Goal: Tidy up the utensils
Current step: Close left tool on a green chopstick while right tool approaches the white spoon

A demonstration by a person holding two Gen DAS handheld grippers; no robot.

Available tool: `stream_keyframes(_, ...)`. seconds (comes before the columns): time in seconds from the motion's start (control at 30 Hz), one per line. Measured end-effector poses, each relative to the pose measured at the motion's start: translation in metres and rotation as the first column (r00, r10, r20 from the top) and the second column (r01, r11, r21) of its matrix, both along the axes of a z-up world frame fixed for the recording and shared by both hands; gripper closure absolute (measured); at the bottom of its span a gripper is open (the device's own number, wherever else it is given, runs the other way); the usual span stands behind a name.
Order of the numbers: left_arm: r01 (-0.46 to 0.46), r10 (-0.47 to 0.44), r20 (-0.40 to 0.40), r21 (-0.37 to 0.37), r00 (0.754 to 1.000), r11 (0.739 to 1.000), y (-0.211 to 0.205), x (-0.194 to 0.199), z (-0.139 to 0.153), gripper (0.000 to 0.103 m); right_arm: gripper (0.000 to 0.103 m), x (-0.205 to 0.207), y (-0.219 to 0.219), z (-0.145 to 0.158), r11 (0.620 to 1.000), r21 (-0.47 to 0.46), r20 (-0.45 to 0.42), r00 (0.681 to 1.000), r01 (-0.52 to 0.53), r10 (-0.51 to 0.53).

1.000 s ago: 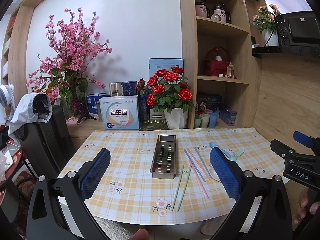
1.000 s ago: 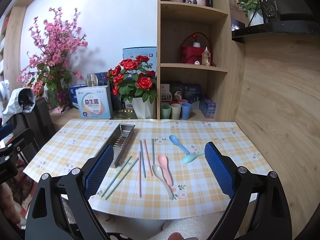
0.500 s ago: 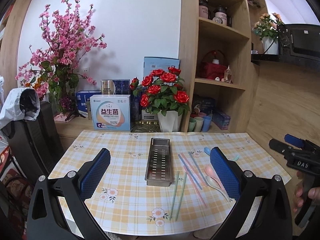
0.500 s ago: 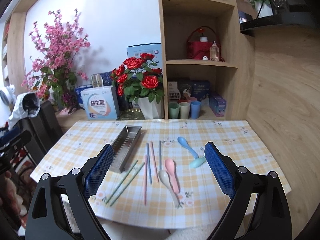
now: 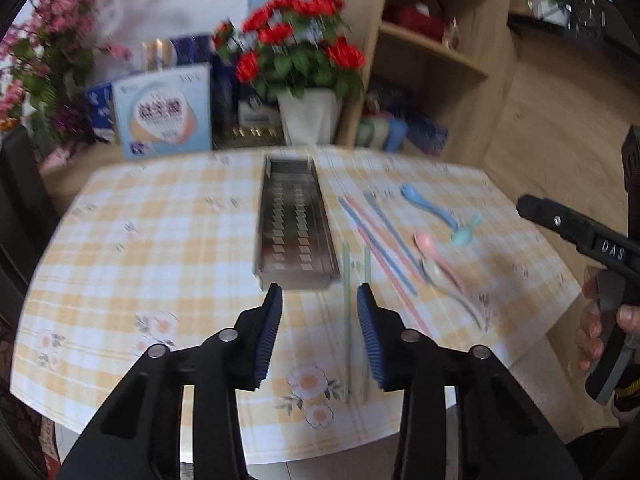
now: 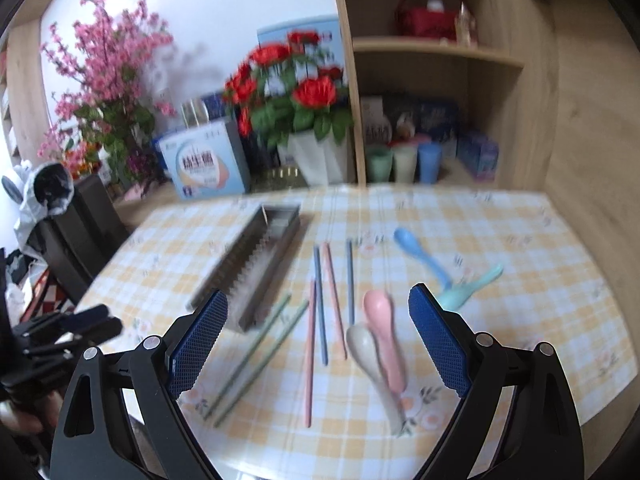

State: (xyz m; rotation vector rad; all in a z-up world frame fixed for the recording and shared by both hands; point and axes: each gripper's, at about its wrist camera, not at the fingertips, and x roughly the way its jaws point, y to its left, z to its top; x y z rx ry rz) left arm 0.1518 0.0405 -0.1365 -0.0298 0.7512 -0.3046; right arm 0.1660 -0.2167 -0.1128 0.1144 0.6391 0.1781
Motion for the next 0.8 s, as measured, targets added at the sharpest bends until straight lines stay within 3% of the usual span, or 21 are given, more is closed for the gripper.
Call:
stream_keyframes(0.2,0.078,-0.081,-0.198,-0.027,0.977,0.997,-0.023,0.037,-0.065,0.072,0.015,0.021,-0.007,-0.048,1.000,0.019,-0.105,0.994,0.016,-0.014)
stream_keyframes(0.27,0.087,-0.092,-0.245,-0.030,0.965,0.996,-0.030,0.050,-0.078,0.074,0.022,0.025,-0.010,-0.056,1.000,0.025,-0.123,0.992,0.017,-0.013)
stream_keyframes(0.67,0.127,-0.103,-0.342,0.048,0.934,0.991,-0.061,0.093,-0.114,0.075,0.025,0.053,-0.018,-0.086,0.999,0.039,-0.208,0.978,-0.014,0.022)
stream_keyframes(0.8,0.128,-0.095,-0.326,0.081,0.940,0.988,-0.067,0.098,-0.115,0.078,0.025,0.059,-0.022,-0.091,0.998,0.061,-0.224,0.974,-0.014,0.028)
